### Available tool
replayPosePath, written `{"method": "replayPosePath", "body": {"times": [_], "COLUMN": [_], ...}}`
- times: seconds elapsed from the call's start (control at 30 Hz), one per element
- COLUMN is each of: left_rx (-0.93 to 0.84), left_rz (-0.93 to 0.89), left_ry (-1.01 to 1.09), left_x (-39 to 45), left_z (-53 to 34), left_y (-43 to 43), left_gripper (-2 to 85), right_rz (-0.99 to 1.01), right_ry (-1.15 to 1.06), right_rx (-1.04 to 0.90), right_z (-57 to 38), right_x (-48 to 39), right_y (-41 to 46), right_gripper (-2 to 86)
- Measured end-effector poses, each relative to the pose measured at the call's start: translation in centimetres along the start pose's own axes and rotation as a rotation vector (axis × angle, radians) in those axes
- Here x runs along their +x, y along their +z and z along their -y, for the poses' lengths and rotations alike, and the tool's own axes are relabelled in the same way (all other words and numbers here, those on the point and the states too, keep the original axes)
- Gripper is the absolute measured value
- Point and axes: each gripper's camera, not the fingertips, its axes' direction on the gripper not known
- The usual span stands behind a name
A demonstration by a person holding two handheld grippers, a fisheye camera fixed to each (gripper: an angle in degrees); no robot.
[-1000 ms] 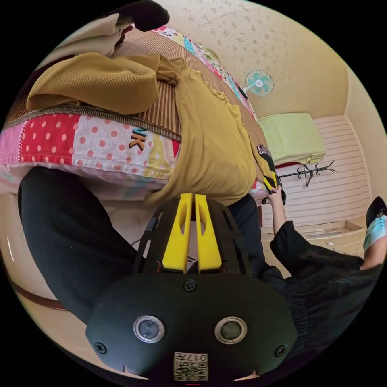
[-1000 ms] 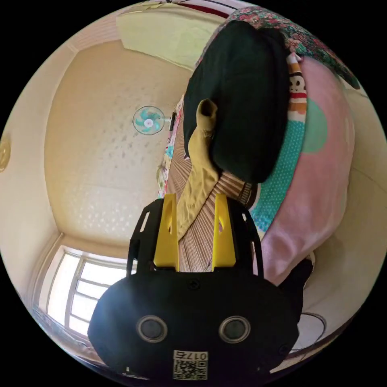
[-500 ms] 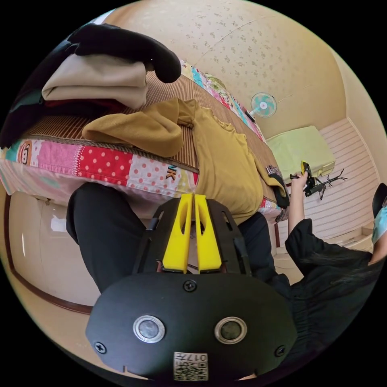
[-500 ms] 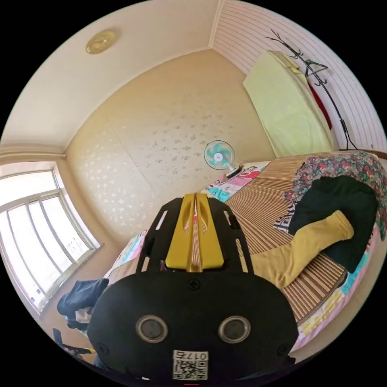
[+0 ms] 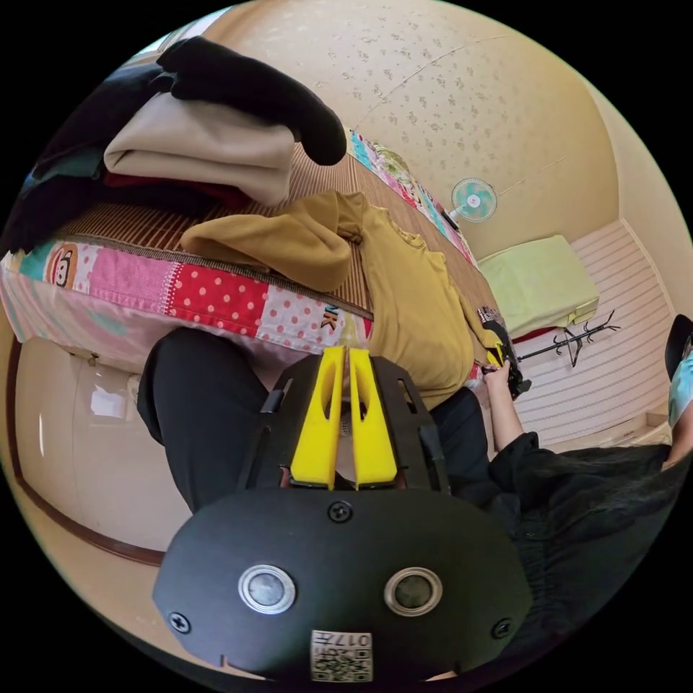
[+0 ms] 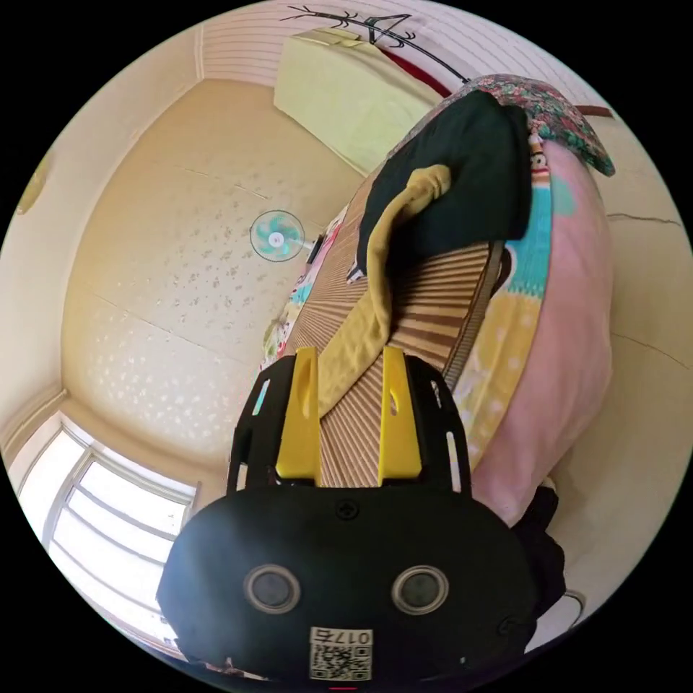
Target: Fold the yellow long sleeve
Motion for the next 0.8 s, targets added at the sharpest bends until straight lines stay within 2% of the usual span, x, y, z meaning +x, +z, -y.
{"method": "replayPosePath", "body": {"times": [0.13, 0.2, 0.27, 0.4, 0.53, 0.63, 0.7, 0.8], "left_rx": [0.017, 0.041, 0.055, 0.017, 0.012, 0.005, 0.01, 0.014], "left_rz": [-0.065, -0.097, -0.089, -0.051, -0.015, 0.077, 0.122, 0.202], "left_ry": [-0.027, -0.019, -0.003, 0.03, 0.073, 0.121, 0.147, 0.169], "left_x": [0.5, 1.2, 2.1, 3.7, 5.5, 7.1, 7.6, 7.4], "left_z": [0.7, 0.7, 0.6, 0.3, 1.2, 2.7, 3.6, 4.9], "left_y": [1.3, 1.2, 1.0, 1.6, 1.9, 1.5, 1.0, 0.0], "left_gripper": [-0.8, -0.7, -0.6, 1.0, 4.2, 6.6, 7.8, 9.9], "right_rz": [-0.142, -0.094, -0.051, 0.115, 0.296, 0.315, 0.254, 0.332], "right_ry": [0.022, 0.046, -0.1, -0.488, -0.675, -0.787, -0.753, -0.656], "right_rx": [-0.072, -0.077, -0.045, -0.109, -0.203, -0.445, -0.875, -1.063], "right_z": [8.8, 12.4, 12.4, 4.4, -7.9, -19.9, -28.7, -34.1], "right_x": [0.8, -1.5, -7.4, -23.3, -30.8, -31.2, -27.2, -20.2], "right_y": [3.1, 4.3, 5.0, 8.4, 11.9, 18.2, 24.1, 23.4], "right_gripper": [10.7, 4.5, 3.7, 3.5, 4.2, 5.9, 7.8, 8.2]}}
